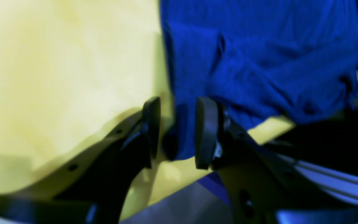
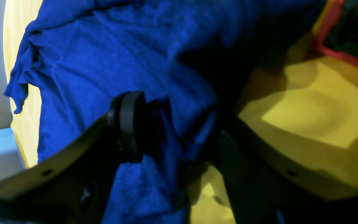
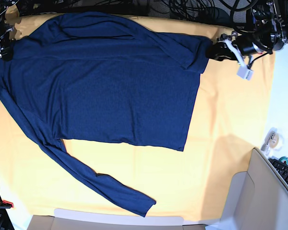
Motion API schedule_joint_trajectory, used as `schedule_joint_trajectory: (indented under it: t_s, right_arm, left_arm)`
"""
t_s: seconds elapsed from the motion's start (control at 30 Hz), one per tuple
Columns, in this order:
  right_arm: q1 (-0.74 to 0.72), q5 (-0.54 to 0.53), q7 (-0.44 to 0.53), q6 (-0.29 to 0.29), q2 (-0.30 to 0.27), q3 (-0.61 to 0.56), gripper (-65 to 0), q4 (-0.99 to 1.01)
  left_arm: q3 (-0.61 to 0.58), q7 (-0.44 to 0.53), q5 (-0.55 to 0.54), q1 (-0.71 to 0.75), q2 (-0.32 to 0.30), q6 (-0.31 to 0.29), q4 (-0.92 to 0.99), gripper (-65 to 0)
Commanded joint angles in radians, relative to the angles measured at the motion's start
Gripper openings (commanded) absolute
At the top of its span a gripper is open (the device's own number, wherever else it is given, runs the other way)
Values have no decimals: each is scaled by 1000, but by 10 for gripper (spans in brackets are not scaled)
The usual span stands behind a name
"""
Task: Fold the T-shirt properly
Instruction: 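Lower the shirt and open both grippers to release the shoulders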
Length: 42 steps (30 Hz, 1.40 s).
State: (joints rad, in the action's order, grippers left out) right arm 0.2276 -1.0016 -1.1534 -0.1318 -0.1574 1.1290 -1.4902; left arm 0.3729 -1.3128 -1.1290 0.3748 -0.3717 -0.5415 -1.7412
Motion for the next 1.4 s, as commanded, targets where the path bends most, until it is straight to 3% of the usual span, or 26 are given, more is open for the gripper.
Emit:
schedule_joint_trajectory:
  t_s: [0.0, 0.17, 0.43, 0.73, 1.1, 1.17, 1.37]
  right_arm:
    - [20, 23, -12, 5, -14, 10, -381, -11]
    - [72, -44, -12, 4, -18, 32, -381, -13]
    - [200, -171, -13, 4, -18, 30, -381, -108]
    - [214, -173, -9, 2, -52, 33, -380, -154]
    - [295, -181, -15, 2, -49, 26, -379, -158]
    - [319, -188, -38, 2, -40, 24, -379, -171]
    - [384, -191, -47, 2, 68, 3, -379, -284]
  left_arm:
    - [41, -3, -19, -1, -19, -4, -52, -465]
    - [131, -3, -19, 65, -17, -4, -153, -465]
    - [130, 8, -19, 100, -14, -4, -159, -465]
    - [128, 8, -21, 102, -10, -4, -162, -465]
    - [128, 8, -21, 126, 7, -5, -162, -465]
    - [127, 8, -21, 126, 9, -5, -162, -465]
    - [99, 9, -21, 131, 9, -5, -162, -465]
